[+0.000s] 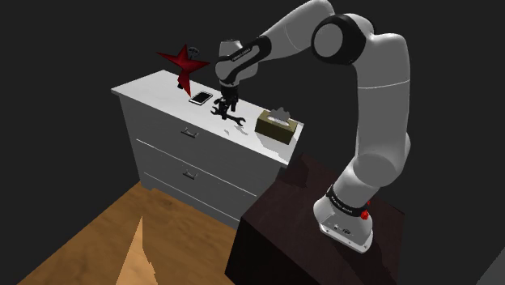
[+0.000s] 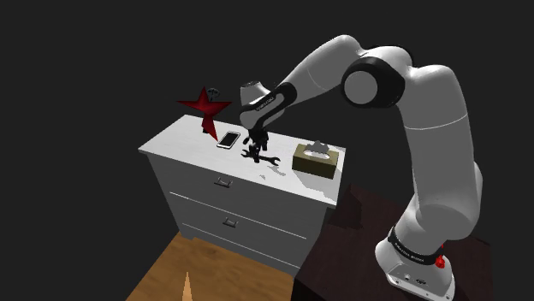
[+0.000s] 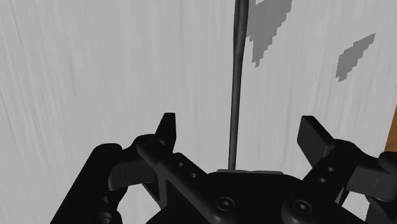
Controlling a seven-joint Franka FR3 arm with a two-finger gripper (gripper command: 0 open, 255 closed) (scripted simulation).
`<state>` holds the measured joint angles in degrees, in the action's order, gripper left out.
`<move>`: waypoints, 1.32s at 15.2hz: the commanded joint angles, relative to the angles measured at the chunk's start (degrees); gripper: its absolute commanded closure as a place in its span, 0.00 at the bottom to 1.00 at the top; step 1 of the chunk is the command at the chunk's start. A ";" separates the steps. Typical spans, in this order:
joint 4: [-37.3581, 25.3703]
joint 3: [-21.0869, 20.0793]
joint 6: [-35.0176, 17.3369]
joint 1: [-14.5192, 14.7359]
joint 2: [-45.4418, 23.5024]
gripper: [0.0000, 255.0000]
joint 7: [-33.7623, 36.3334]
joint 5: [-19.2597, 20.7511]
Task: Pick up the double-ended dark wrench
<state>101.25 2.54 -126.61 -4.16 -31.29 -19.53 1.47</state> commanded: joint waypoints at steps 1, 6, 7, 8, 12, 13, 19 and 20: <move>0.16 -0.01 -0.88 -0.02 -0.69 0.00 0.02 -0.01; 0.21 -0.02 -0.85 0.01 -0.60 1.00 0.05 -0.01; 0.22 -0.02 -0.85 0.01 -0.60 1.00 0.05 -0.01; 0.22 -0.02 -0.85 0.01 -0.60 1.00 0.05 -0.01; 0.14 -0.01 -0.88 -0.02 -0.70 1.00 0.02 -0.01; 0.09 0.00 -0.33 -0.01 -0.20 1.00 0.00 0.00; -0.51 0.04 3.07 0.04 2.61 1.00 -0.08 0.04; -0.68 0.05 3.67 0.05 3.03 1.00 -0.10 0.05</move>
<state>100.91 2.59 -123.68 -4.11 -28.64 -19.60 1.52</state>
